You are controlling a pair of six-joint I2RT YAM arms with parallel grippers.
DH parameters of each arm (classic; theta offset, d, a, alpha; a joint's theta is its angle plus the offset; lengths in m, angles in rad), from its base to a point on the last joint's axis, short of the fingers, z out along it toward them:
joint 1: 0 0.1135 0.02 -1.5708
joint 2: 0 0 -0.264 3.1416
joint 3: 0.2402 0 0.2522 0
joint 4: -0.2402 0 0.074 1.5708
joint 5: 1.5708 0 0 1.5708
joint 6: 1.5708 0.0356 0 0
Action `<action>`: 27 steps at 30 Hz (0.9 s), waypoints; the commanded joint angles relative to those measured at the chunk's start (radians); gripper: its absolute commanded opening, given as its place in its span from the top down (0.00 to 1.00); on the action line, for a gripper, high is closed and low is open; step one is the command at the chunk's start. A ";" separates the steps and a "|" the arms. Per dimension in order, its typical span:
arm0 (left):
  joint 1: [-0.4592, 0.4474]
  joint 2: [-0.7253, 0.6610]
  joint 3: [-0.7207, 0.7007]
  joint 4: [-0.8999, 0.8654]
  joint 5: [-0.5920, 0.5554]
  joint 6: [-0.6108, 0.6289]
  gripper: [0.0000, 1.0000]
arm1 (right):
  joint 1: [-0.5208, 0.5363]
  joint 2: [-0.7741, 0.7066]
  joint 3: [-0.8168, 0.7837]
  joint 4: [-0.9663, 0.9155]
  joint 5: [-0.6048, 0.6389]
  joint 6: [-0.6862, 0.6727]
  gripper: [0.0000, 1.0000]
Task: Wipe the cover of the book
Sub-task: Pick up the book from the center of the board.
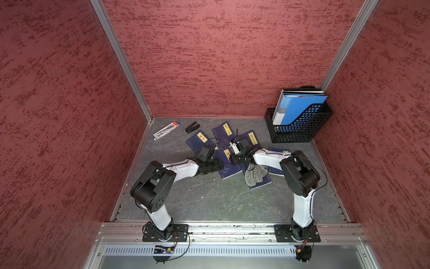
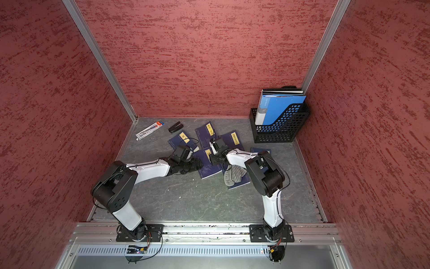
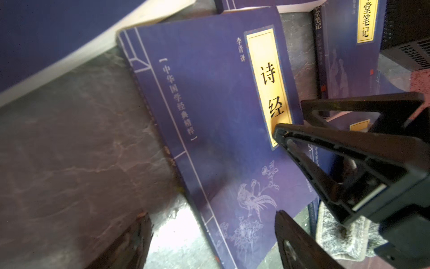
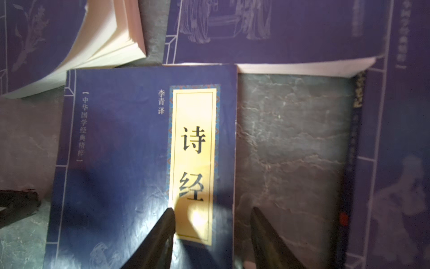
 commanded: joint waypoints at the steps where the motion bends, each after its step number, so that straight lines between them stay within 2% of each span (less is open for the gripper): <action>1: 0.007 0.026 0.009 0.027 0.033 -0.014 0.17 | 0.003 0.020 -0.005 -0.036 -0.080 -0.020 0.50; 11: 0.047 0.067 -0.028 0.110 0.108 -0.054 0.29 | 0.033 -0.029 -0.123 0.016 -0.197 0.043 0.64; 24: 0.069 0.008 -0.094 0.176 0.189 -0.076 0.50 | 0.102 -0.082 -0.240 0.111 -0.239 0.140 0.65; 27: 0.073 -0.023 -0.107 0.163 0.188 -0.071 0.57 | 0.110 -0.083 -0.250 0.129 -0.245 0.155 0.65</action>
